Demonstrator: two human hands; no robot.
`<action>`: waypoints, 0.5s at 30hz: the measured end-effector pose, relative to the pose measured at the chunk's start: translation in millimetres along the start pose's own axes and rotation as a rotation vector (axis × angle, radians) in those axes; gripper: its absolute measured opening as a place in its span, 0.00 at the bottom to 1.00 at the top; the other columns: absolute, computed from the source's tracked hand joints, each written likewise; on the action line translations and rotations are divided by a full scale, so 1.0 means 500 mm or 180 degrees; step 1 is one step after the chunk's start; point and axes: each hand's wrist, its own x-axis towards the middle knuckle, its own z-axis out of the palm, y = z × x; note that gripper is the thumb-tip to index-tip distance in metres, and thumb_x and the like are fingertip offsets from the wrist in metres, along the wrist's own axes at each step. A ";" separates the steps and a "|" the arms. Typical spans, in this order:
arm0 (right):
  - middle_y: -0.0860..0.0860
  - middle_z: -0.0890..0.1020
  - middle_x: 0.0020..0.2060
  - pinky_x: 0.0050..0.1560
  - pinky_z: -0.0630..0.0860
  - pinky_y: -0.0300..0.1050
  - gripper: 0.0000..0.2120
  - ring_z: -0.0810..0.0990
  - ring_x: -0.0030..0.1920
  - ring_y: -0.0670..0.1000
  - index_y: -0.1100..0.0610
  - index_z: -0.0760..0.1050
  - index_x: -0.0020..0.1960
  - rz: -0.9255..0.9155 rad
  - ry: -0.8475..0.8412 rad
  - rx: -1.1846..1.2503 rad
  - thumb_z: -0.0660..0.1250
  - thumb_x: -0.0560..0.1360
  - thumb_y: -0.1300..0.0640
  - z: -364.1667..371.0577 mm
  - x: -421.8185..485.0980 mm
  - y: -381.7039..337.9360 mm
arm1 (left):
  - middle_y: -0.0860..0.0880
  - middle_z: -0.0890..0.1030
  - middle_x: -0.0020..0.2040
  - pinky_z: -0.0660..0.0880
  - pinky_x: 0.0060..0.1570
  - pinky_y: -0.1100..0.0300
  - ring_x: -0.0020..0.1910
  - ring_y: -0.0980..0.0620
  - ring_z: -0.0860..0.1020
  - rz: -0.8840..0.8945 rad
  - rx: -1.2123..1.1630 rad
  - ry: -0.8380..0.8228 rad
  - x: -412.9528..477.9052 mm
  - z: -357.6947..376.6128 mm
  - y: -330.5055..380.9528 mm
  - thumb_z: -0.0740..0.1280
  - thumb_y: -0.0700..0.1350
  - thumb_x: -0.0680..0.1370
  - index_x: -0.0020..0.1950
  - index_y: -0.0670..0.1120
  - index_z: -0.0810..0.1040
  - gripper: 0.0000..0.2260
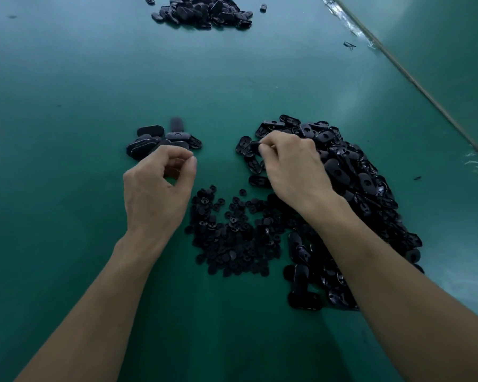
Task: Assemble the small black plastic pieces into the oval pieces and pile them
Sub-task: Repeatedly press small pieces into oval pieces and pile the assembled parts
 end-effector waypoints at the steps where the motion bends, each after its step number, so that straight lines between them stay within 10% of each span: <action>1: 0.51 0.84 0.45 0.45 0.79 0.44 0.11 0.82 0.41 0.49 0.55 0.81 0.58 -0.0033 -0.0183 0.0402 0.62 0.83 0.54 0.002 -0.003 -0.009 | 0.60 0.81 0.40 0.79 0.42 0.65 0.38 0.60 0.81 -0.0007 -0.0244 -0.0079 -0.003 0.002 0.005 0.70 0.46 0.79 0.50 0.54 0.81 0.02; 6: 0.43 0.82 0.40 0.41 0.75 0.30 0.07 0.80 0.35 0.38 0.54 0.84 0.55 -0.0506 -0.0744 0.1167 0.67 0.81 0.56 0.023 -0.025 -0.040 | 0.50 0.85 0.40 0.81 0.33 0.60 0.34 0.51 0.85 -0.0363 -0.1257 -0.0778 -0.012 0.013 0.022 0.71 0.42 0.79 0.53 0.53 0.82 0.06; 15: 0.48 0.85 0.37 0.39 0.79 0.39 0.02 0.84 0.36 0.45 0.52 0.81 0.48 -0.0049 -0.0671 0.1748 0.73 0.76 0.56 0.024 -0.025 -0.030 | 0.50 0.86 0.39 0.81 0.38 0.60 0.36 0.51 0.85 -0.0748 -0.2095 -0.0595 -0.004 0.011 0.014 0.72 0.38 0.77 0.49 0.48 0.83 0.05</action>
